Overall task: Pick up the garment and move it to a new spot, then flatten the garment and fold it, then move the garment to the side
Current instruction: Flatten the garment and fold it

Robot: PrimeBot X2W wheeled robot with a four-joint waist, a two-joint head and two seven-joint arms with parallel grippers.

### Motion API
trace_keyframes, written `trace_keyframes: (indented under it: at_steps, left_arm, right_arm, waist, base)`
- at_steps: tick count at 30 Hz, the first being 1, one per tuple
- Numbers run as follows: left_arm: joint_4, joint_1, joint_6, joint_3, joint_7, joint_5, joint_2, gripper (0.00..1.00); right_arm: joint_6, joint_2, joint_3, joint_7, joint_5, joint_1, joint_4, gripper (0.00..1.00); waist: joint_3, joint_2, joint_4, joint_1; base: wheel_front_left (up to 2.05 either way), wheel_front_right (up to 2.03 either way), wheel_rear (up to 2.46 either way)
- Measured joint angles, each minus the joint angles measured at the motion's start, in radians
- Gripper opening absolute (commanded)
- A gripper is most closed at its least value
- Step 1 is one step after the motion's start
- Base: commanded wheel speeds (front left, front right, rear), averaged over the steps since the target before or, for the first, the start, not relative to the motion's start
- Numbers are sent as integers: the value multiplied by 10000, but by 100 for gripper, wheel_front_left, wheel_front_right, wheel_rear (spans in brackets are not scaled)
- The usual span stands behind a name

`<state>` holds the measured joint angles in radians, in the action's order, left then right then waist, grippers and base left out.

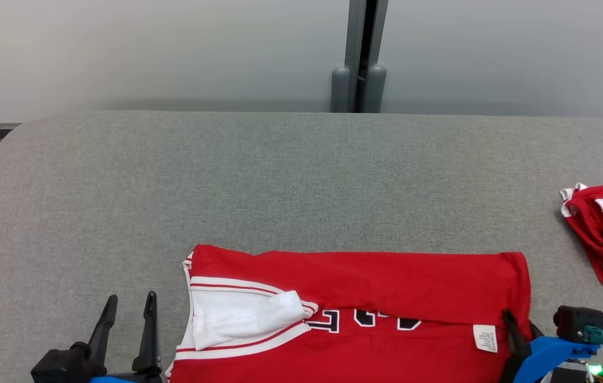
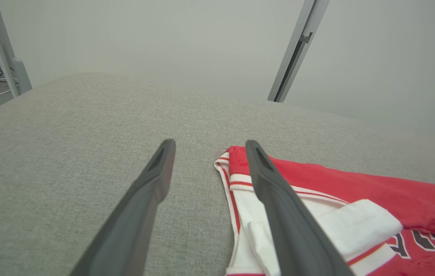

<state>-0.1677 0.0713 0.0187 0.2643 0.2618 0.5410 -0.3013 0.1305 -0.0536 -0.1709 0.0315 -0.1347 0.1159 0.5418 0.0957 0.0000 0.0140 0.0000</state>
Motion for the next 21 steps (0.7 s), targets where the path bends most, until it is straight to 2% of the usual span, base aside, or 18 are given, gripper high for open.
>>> trace_keyframes:
  at_steps: [5,15,18,21]
  left_arm:
    - [-50,1,69,90,-2,-58,21,100]
    - [-136,-45,73,232,-4,-81,52,100]
    - [-186,-114,71,286,-4,-121,77,100]
    - [-259,-143,71,337,-4,-146,86,100]
  right_arm:
    - [4,59,-201,119,21,93,-453,0]
    - [4,-111,-2268,986,736,-81,-2382,0]
    - [4,-94,-2355,1181,727,-143,-2815,0]
    - [2,-48,-1801,1386,98,-173,-3103,0]
  waist:
    - [-143,0,-266,0]
    - [-297,0,-752,0]
    - [-266,0,-818,0]
    - [-249,0,-853,0]
  base:
    - [0,0,0]
    - [0,0,0]
    - [0,0,0]
    - [0,0,0]
